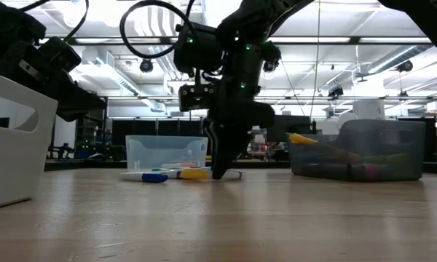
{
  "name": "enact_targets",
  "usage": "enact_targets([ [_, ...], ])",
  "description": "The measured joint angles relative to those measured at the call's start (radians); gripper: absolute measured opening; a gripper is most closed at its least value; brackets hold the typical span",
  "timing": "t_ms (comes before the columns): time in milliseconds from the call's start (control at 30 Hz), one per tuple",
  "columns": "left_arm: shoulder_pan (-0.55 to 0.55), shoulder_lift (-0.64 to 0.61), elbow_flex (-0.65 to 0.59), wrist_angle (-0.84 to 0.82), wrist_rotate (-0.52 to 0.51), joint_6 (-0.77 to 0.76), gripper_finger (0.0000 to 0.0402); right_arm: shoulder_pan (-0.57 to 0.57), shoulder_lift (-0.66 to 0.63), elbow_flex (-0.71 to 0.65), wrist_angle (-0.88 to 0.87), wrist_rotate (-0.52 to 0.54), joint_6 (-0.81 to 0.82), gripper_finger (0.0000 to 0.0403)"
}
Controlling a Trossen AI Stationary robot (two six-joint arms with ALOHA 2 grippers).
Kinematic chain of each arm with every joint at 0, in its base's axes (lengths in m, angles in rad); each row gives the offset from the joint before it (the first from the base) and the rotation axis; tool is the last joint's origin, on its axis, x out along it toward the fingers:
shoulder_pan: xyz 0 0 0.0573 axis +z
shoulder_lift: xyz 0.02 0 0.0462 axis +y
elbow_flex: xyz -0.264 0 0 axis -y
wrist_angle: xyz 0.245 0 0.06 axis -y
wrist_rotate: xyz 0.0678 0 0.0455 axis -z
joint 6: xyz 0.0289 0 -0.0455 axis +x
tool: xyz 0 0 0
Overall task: Pick & Place Markers
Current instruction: Put the white and yellow highlighter pen into the transparent bin
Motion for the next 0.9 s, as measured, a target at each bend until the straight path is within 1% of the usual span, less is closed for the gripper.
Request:
enact_targets([
  [67,0.000,0.000,0.000,0.000,0.000,0.000,0.0000,-0.001,-0.001,0.011,-0.001,0.017,0.004,0.0031],
  [400,0.000,0.000,0.000,0.000,0.000,0.000,0.0000,0.002,-0.003,0.085,-0.009,0.188,-0.009,0.0031],
  [633,0.000,0.000,0.000,0.000,0.000,0.000,0.0000,0.001,-0.003,0.176,-0.004,0.433,-0.105,0.0031],
  [700,0.000,0.000,0.000,0.000,0.000,0.000,0.0000,-0.006,-0.005,0.209,-0.001,0.460,-0.145,0.0031],
  [900,0.000,0.000,0.000,0.000,0.000,0.000,0.0000,-0.058,-0.005,0.315,0.025,0.463,-0.221,0.0031],
])
